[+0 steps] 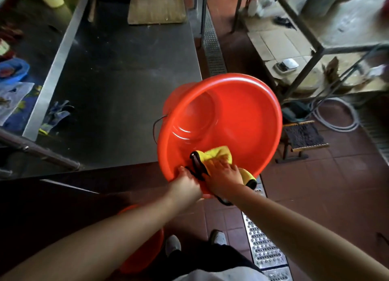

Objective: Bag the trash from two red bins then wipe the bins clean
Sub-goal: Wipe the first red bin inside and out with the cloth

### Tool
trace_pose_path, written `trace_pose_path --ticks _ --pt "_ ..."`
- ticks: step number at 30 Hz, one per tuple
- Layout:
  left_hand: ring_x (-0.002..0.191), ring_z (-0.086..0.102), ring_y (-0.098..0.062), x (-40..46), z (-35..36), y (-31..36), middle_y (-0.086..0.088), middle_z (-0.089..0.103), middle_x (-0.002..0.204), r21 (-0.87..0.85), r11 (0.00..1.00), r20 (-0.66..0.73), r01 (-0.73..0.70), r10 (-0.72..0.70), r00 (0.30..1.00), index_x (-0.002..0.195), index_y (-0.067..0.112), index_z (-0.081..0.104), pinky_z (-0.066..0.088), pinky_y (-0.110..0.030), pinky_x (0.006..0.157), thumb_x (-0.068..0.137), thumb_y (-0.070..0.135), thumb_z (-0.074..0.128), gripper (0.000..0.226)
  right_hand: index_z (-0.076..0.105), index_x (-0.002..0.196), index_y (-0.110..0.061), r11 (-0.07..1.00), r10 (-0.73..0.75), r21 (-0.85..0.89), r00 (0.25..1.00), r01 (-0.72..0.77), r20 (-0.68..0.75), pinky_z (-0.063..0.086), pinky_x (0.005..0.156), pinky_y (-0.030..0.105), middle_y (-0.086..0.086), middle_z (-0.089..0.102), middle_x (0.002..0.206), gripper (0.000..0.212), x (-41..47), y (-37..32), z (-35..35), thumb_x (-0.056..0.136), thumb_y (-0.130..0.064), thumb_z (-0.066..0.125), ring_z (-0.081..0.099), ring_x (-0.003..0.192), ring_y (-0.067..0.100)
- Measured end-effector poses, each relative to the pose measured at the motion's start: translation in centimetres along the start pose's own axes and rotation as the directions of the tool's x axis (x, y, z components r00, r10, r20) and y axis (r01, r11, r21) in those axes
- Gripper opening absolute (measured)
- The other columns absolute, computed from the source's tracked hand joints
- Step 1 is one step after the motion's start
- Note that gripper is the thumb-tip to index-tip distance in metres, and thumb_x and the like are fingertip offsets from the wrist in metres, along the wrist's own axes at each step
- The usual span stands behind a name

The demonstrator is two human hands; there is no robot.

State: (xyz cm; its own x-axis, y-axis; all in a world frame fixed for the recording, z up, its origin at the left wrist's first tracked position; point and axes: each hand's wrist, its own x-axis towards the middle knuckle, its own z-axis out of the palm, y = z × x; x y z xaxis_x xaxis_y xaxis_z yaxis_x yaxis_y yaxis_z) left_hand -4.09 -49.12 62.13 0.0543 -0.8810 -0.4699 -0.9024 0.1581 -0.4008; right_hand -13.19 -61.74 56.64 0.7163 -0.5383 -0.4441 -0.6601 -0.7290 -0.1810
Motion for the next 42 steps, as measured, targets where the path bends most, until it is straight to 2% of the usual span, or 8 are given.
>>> trace_pose_path --ticks 5,12,18,24,31,34,36,42 --pt "0.105 0.060 -0.043 0.0 0.0 -0.5 -0.026 0.066 0.110 -0.077 0.995 -0.019 -0.057 0.056 0.998 0.116 -0.001 0.063 0.036 -0.066 0.098 0.097 0.023 0.047 0.034 0.017 0.152 -0.035 0.996 -0.085 0.005 0.995 0.085 0.046 0.021 0.115 0.054 -0.001 0.022 0.163 0.080 -3.3 0.5 -0.7 0.086 -0.079 0.029 0.013 0.152 0.027" --pt "0.109 0.057 -0.052 -0.3 -0.5 -0.9 -0.032 0.063 0.115 -0.071 0.993 0.050 -0.091 0.095 0.994 0.117 -0.007 0.060 0.034 -0.068 0.100 0.095 0.006 0.042 0.032 0.021 0.154 -0.034 0.998 -0.027 -0.053 0.999 0.028 0.030 0.023 0.115 0.053 -0.001 0.027 0.162 0.060 -1.4 0.3 -1.5 0.100 -0.056 0.033 0.020 0.150 0.027" --pt "0.070 0.070 -0.039 -1.0 -0.2 -0.6 -0.022 0.071 0.071 0.058 0.998 -0.096 0.015 -0.009 0.995 0.069 0.006 0.078 0.059 -0.047 0.067 0.067 0.025 0.044 0.038 0.028 0.152 -0.029 0.997 0.015 -0.073 1.000 -0.014 0.011 0.021 0.116 0.053 0.005 0.034 0.158 0.054 4.4 0.5 -1.0 0.101 -0.043 0.037 0.021 0.149 0.029" --pt "0.074 0.070 -0.040 0.4 0.7 0.8 -0.023 0.072 0.077 0.053 0.998 -0.035 0.031 -0.029 0.999 0.076 0.005 0.079 0.058 -0.050 0.067 0.049 0.030 0.082 0.036 0.032 0.153 -0.028 1.000 0.008 -0.019 1.000 -0.008 -0.012 0.016 0.117 0.049 0.004 0.033 0.159 0.051 13.1 1.0 0.3 0.102 -0.031 0.031 0.020 0.150 0.027" --pt "0.099 0.064 -0.047 0.3 1.0 0.8 -0.033 0.066 0.106 -0.046 0.998 0.109 0.039 -0.034 0.993 0.109 -0.016 0.064 0.054 -0.048 0.089 0.078 0.018 0.055 0.047 0.030 0.152 -0.028 0.999 -0.026 -0.039 0.998 0.028 0.053 0.019 0.115 0.048 0.000 0.028 0.161 0.051 12.3 0.8 1.6 0.102 -0.032 0.037 0.017 0.150 0.024" --pt "0.086 0.067 -0.046 0.2 -0.2 0.6 -0.030 0.070 0.092 0.054 0.998 0.050 -0.041 0.039 0.998 0.096 -0.004 0.074 0.055 -0.056 0.077 0.080 0.010 0.046 0.035 0.005 0.154 -0.050 0.996 -0.082 -0.014 0.994 0.083 0.072 0.019 0.114 0.055 0.000 0.023 0.161 0.061 6.9 1.6 1.0 0.102 -0.035 0.034 0.013 0.152 0.025" --pt "0.099 0.061 -0.054 0.6 0.0 1.1 -0.034 0.065 0.108 0.128 0.986 0.015 -0.110 0.109 0.994 0.112 -0.008 0.066 0.047 -0.067 0.085 0.092 0.012 0.041 0.038 -0.009 0.144 -0.066 0.992 -0.126 -0.017 0.989 0.128 0.075 0.020 0.111 0.058 -0.001 0.021 0.161 0.066 2.8 2.2 0.6 0.098 -0.042 0.032 0.013 0.151 0.029" --pt "0.103 0.059 -0.053 0.9 -1.0 -0.3 -0.033 0.064 0.110 0.082 0.985 0.004 -0.149 0.149 0.989 0.115 -0.007 0.064 0.040 -0.072 0.087 0.092 0.008 0.046 0.033 0.031 0.146 -0.054 0.995 -0.095 0.048 0.992 0.092 0.083 0.014 0.112 0.064 -0.022 0.011 0.164 0.050 -2.6 3.7 -0.1 0.096 -0.055 0.030 0.011 0.151 0.029"
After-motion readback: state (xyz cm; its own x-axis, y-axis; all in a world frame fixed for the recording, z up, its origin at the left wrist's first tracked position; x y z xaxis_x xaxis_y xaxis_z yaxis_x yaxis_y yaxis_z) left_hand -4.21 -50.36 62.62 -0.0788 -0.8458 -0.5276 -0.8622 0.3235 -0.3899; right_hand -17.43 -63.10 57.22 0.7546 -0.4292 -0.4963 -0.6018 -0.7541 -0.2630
